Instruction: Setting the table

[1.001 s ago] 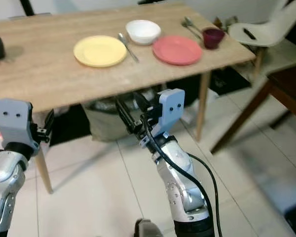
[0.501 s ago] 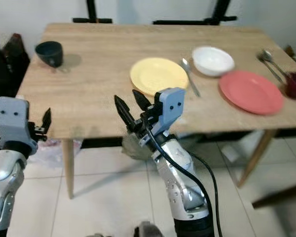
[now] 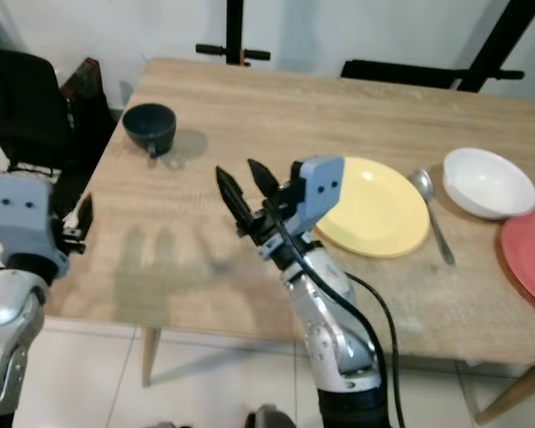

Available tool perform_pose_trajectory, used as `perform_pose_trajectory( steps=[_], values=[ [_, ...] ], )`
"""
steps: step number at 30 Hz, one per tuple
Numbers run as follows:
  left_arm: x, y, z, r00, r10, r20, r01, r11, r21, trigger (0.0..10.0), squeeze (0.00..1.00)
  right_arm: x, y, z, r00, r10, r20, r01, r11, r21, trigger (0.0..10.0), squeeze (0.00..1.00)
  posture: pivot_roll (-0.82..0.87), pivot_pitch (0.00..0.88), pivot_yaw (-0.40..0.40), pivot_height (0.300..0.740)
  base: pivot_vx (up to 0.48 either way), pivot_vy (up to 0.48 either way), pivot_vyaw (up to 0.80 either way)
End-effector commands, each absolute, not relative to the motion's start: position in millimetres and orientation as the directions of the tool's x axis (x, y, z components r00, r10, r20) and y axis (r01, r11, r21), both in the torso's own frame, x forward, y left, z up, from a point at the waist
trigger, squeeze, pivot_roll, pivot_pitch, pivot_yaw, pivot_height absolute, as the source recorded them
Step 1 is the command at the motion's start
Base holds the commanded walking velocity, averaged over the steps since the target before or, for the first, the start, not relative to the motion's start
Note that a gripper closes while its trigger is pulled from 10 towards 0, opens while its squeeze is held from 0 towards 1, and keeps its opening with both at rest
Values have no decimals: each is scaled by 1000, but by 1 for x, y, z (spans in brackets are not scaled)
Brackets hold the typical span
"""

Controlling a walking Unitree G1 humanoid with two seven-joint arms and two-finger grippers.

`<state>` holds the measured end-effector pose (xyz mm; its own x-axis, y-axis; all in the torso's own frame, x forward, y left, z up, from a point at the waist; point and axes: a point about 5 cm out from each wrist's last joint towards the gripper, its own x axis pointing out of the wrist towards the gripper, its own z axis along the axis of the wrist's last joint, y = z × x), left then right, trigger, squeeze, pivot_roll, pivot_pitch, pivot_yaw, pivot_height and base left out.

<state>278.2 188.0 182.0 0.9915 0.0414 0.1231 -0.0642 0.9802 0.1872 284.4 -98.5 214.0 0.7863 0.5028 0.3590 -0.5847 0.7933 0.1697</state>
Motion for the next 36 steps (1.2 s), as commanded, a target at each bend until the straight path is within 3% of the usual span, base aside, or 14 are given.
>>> perform_pose_trajectory(
  steps=[1, 7, 18, 22, 26, 28, 34, 36],
  values=[
    [277, 188, 180, 992, 45, 117, -68, 977, 203, 10000, 0, 281, -97, 215, 765, 531, 364, -615, 769, 171, 10000, 0, -10, 37, 59, 740, 0, 0, 0],
    [276, 190, 180, 992, 56, 116, -79, 976, 201, 10000, 0, 274, -82, 216, 693, 626, 358, -705, 692, 155, 10000, 0, -7, 40, 59, 740, 0, 0, 0],
    [275, 211, 188, 976, 163, 144, -192, 956, 222, 10000, 0, 292, -54, 204, 682, 672, 288, -725, 674, 143, 10000, 0, 24, 46, 53, 740, 0, 0, 0],
    [280, 243, 201, 982, 153, 112, -173, 964, 200, 10000, 0, 308, -35, 196, 706, 672, 225, -706, 693, 145, 10000, 0, 84, 58, 24, 740, 0, 0, 0],
    [281, 257, 209, 982, 149, 113, -171, 960, 222, 10000, 0, 311, -29, 194, 707, 675, 209, -706, 690, 160, 10000, 0, 93, 62, 21, 740, 0, 0, 0],
    [279, 268, 219, 988, 113, 106, -136, 957, 254, 10000, 0, 320, -24, 184, 745, 647, 163, -667, 725, 170, 10000, 0, 132, 81, 10, 740, 0, 0, 0],
    [252, 266, 238, 974, -224, -16, 209, 878, 431, 10000, 0, 337, -5, 181, 789, 597, 142, -613, 758, 222, 10000, 0, 226, 110, -17, 740, 0, 0, 0],
    [244, 270, 242, 962, -265, -58, 263, 861, 435, 10000, 0, 340, 2, 182, 794, 592, 138, -608, 763, 220, 10000, 0, 263, 125, -25, 740, 0, 0, 0]
  ],
)
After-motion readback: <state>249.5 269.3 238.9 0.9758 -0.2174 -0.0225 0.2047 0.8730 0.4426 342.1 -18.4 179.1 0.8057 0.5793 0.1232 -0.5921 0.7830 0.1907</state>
